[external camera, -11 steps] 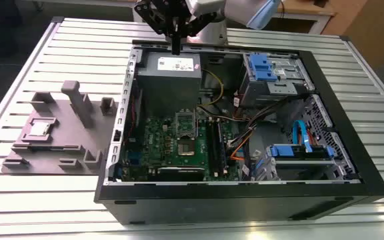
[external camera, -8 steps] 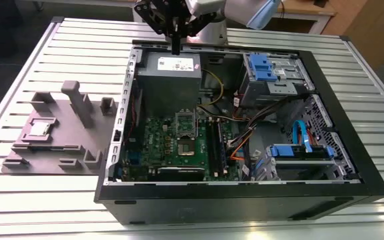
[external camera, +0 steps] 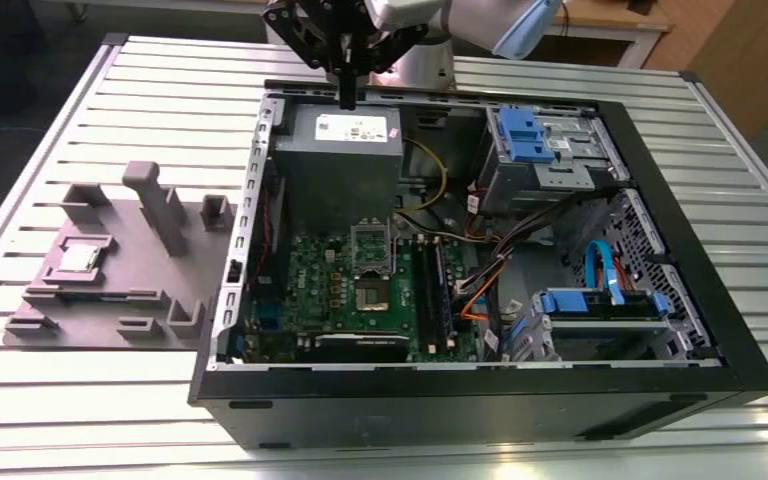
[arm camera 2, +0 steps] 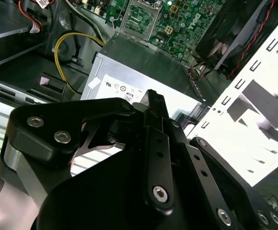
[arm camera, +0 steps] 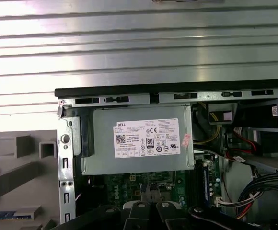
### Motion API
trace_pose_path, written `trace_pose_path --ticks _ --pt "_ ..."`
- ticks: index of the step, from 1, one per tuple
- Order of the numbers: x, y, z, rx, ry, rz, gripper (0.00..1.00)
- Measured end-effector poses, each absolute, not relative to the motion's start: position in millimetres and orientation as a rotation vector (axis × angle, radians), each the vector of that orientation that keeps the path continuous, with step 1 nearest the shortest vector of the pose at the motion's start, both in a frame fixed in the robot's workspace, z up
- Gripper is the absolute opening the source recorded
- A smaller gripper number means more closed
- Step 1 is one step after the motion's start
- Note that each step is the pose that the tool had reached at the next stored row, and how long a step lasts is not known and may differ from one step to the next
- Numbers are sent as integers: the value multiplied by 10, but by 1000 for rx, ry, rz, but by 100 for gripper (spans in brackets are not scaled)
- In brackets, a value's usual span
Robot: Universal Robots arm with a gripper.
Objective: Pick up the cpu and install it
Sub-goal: 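Reach for the cpu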
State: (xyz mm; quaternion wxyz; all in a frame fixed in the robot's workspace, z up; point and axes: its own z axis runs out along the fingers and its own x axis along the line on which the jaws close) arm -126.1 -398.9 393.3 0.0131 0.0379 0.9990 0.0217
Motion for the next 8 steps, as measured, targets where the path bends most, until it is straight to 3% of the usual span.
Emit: trace_pose_path --ticks 8 --pt "-1278 -3989 3932 118 3112 68 10"
